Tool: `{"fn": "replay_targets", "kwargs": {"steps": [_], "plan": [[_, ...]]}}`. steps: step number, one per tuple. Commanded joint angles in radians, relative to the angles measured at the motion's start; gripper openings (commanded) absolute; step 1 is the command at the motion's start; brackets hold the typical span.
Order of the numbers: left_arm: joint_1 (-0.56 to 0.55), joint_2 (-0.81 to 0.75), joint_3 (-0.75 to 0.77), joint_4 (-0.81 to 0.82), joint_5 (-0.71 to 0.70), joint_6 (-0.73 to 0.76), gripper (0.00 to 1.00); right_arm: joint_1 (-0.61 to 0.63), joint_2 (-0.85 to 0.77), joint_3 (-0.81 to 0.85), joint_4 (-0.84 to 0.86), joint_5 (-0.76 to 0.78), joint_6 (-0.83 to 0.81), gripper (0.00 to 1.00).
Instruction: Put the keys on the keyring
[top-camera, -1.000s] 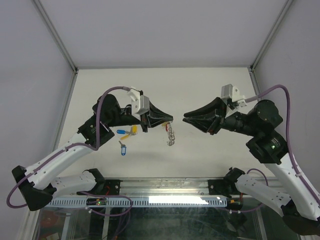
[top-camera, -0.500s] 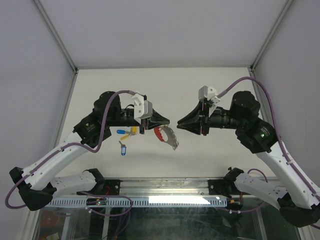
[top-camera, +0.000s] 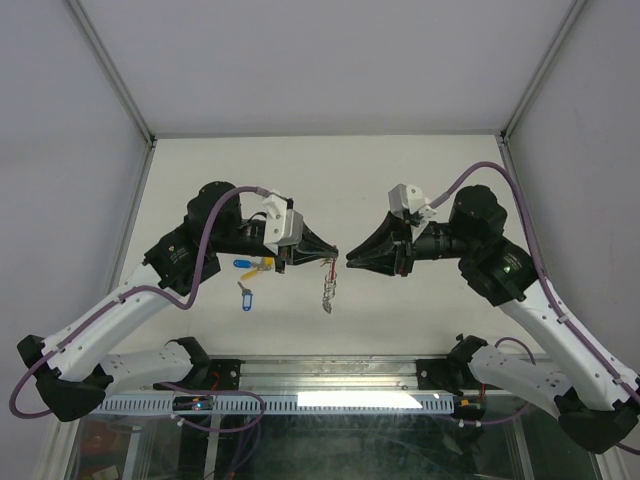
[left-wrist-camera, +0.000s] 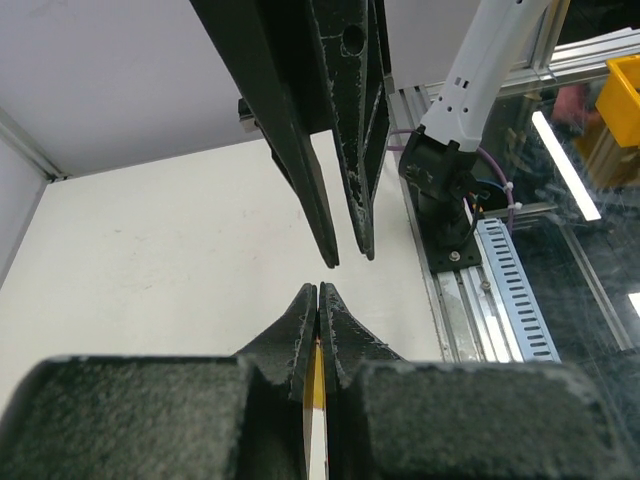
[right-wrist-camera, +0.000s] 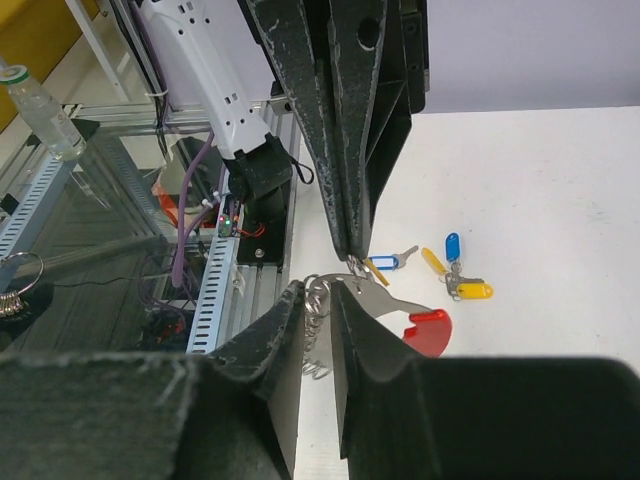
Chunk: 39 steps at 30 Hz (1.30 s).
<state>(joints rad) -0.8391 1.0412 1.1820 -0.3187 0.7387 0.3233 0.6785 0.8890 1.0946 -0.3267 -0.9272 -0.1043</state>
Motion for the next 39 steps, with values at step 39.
{"fn": "replay_targets", "kwargs": {"steps": [39], "plan": [[-0.011,0.009,0.068,0.062,0.079,-0.006,0.00,0.021,0.072,-0.076,0.217,-0.092,0.073,0.22]]}}
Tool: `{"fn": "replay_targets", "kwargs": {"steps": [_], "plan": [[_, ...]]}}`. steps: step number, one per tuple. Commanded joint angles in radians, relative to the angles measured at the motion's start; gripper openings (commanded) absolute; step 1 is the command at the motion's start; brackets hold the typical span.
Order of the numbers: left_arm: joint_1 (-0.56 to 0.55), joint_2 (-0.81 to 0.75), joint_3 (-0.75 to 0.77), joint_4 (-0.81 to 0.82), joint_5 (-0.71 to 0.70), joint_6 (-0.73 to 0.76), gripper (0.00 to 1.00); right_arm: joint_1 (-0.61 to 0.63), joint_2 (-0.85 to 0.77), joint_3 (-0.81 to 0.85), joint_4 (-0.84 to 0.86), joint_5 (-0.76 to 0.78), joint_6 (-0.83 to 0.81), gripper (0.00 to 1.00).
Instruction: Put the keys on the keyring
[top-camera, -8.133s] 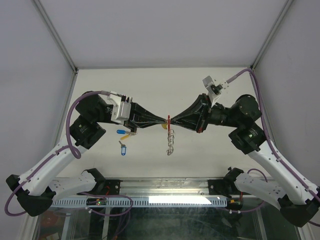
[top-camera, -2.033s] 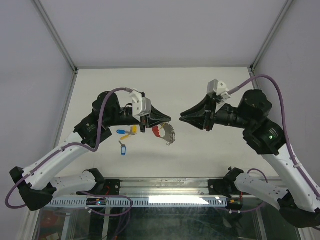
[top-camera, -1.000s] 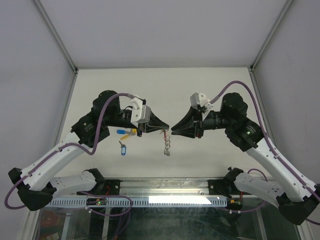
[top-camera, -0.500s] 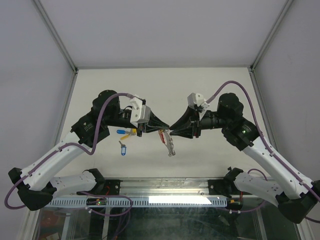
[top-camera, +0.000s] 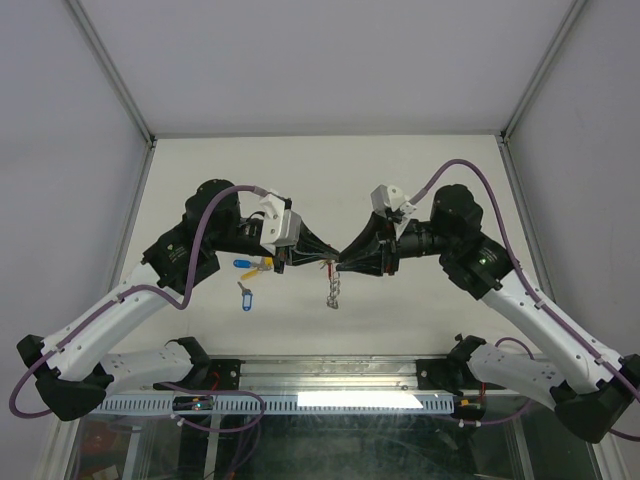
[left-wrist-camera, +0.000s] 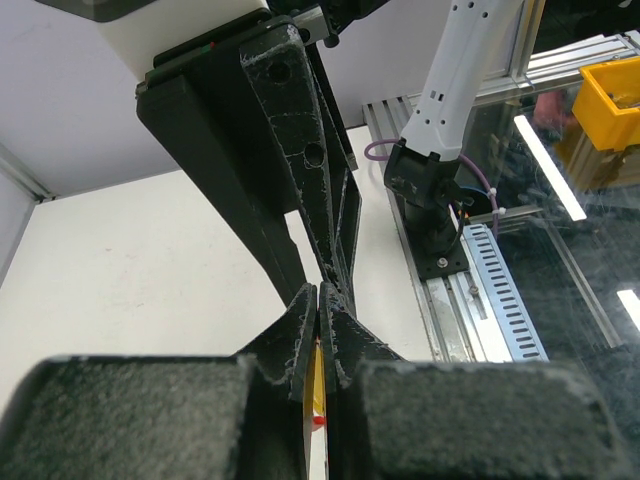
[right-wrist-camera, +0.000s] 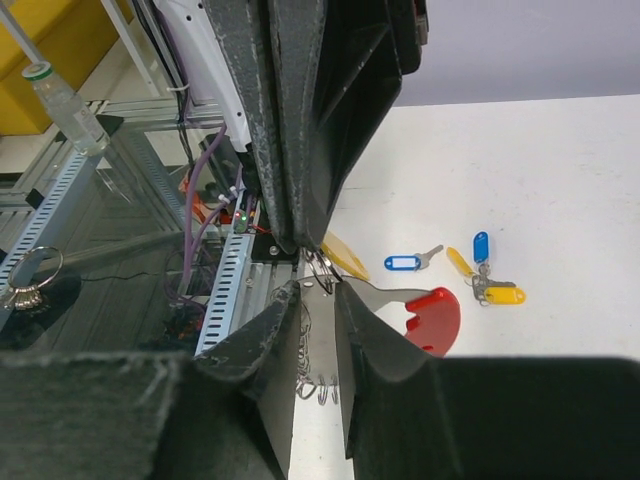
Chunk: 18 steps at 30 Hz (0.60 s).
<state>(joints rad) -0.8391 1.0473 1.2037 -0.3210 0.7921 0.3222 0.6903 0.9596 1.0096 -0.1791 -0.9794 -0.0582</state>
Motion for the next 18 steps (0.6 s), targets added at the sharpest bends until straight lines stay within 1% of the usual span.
{"fn": "replay_targets", "kwargs": {"steps": [1,9,11,15,18], "plan": [[-0.011,0.002,0.046,0.064,0.026,-0.005,0.00,0.011,0.003,0.010,0.070,-0.042,0.031,0.21],[-0.011,0.005,0.048,0.067,0.022,-0.003,0.00,0.019,0.010,0.013,0.078,-0.041,0.041,0.15],[-0.011,0.006,0.048,0.069,0.022,-0.003,0.00,0.021,0.011,0.015,0.078,-0.040,0.043,0.11],[-0.011,0.005,0.045,0.069,0.019,-0.002,0.00,0.023,0.005,0.019,0.077,-0.033,0.047,0.00],[-0.011,-0.001,0.041,0.069,0.007,-0.001,0.00,0.024,-0.009,0.026,0.071,-0.018,0.048,0.00]]}}
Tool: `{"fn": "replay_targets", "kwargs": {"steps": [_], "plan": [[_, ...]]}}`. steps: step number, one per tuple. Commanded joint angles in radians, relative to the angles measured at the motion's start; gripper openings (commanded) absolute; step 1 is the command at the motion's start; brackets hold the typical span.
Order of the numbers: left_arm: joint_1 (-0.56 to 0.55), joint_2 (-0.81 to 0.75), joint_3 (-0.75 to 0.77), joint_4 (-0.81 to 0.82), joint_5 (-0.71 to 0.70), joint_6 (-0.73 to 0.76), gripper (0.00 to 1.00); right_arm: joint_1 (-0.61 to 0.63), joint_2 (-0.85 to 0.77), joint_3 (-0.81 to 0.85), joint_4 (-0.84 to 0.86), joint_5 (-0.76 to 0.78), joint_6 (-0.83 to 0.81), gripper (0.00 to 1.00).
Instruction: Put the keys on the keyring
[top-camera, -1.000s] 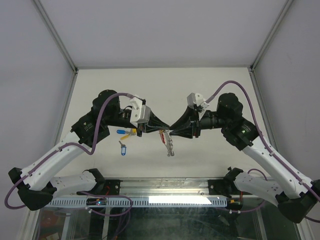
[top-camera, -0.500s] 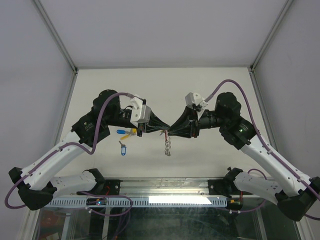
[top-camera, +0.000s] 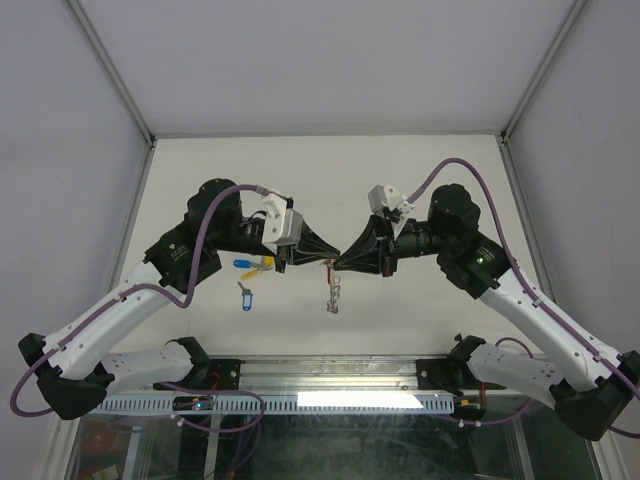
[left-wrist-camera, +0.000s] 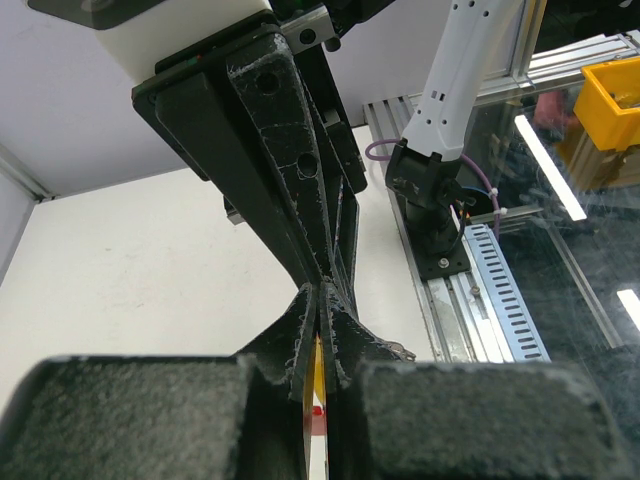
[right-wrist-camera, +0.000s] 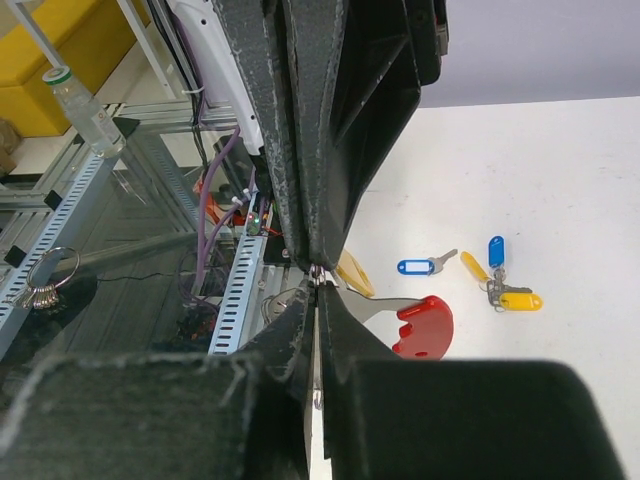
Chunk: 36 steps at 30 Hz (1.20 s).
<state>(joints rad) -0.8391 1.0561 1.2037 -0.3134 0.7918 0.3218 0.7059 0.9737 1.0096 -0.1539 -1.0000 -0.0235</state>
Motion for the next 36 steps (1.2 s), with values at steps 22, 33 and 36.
{"fn": "replay_targets", "kwargs": {"steps": [22,33,36], "plan": [[-0.011,-0.056,0.010,0.061,-0.060,0.007,0.00,0.008,-0.120,0.089,0.006,0.120,0.068,0.00],[-0.011,-0.080,-0.022,0.098,-0.086,-0.013,0.00,0.008,-0.159,0.075,0.060,0.184,0.108,0.00],[-0.011,-0.082,-0.024,0.101,-0.091,-0.012,0.00,0.008,-0.154,0.079,0.056,0.172,0.109,0.00]]}}
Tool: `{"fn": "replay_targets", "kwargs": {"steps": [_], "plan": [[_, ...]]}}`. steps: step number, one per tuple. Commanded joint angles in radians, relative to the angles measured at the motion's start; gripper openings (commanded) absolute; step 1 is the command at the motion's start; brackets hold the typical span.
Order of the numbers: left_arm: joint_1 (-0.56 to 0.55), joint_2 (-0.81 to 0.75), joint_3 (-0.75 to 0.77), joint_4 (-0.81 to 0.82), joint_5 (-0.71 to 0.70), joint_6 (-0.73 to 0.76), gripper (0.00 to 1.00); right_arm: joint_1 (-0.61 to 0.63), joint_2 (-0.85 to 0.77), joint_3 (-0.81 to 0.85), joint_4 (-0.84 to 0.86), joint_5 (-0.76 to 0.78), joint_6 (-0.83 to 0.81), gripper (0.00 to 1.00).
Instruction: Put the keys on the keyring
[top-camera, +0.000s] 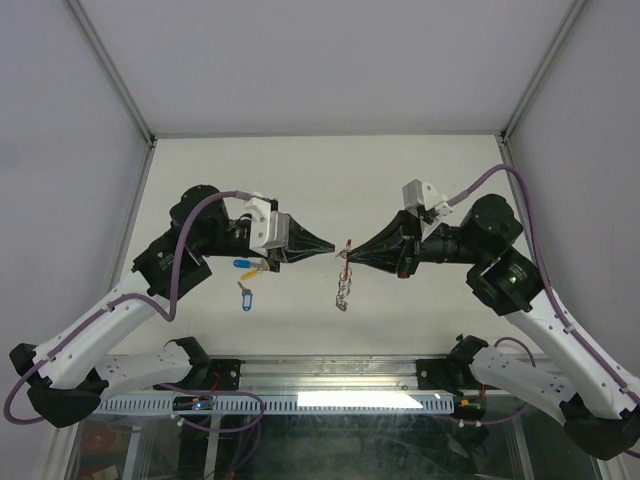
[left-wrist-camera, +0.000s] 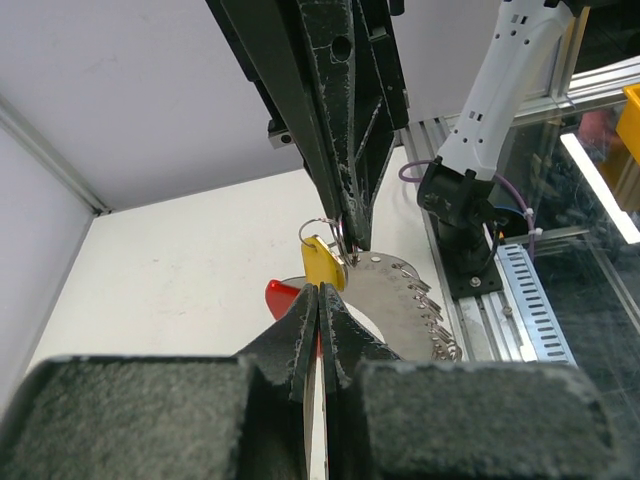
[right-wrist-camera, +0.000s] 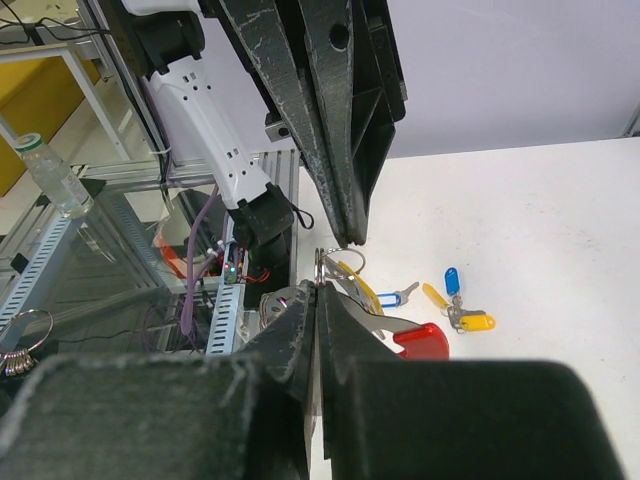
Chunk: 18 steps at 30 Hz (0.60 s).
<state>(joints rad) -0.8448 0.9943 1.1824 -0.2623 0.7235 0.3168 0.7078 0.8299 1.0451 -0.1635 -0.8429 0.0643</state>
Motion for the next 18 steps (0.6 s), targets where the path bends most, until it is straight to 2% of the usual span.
{"fn": "replay_targets", "kwargs": {"steps": [1,3,6,9,13,18], "plan": [[-0.005,-0.021,-0.002,0.051,-0.025,-0.006,0.00,0.006,-0.007,0.049,0.056,0.010,0.014,0.00],[-0.005,-0.023,-0.001,0.052,-0.033,-0.007,0.00,0.005,0.004,0.069,0.011,-0.008,-0.014,0.00],[-0.005,-0.029,0.000,0.055,-0.041,-0.003,0.25,0.005,0.038,0.150,-0.148,-0.047,-0.107,0.00],[-0.005,-0.028,0.003,0.061,-0.026,0.007,0.38,0.005,0.077,0.224,-0.280,-0.089,-0.180,0.00],[-0.006,-0.010,0.012,0.063,0.044,0.022,0.43,0.006,0.121,0.284,-0.390,-0.161,-0.231,0.00],[-0.005,0.015,0.027,0.066,0.103,0.040,0.46,0.005,0.167,0.340,-0.508,-0.226,-0.298,0.00]]}}
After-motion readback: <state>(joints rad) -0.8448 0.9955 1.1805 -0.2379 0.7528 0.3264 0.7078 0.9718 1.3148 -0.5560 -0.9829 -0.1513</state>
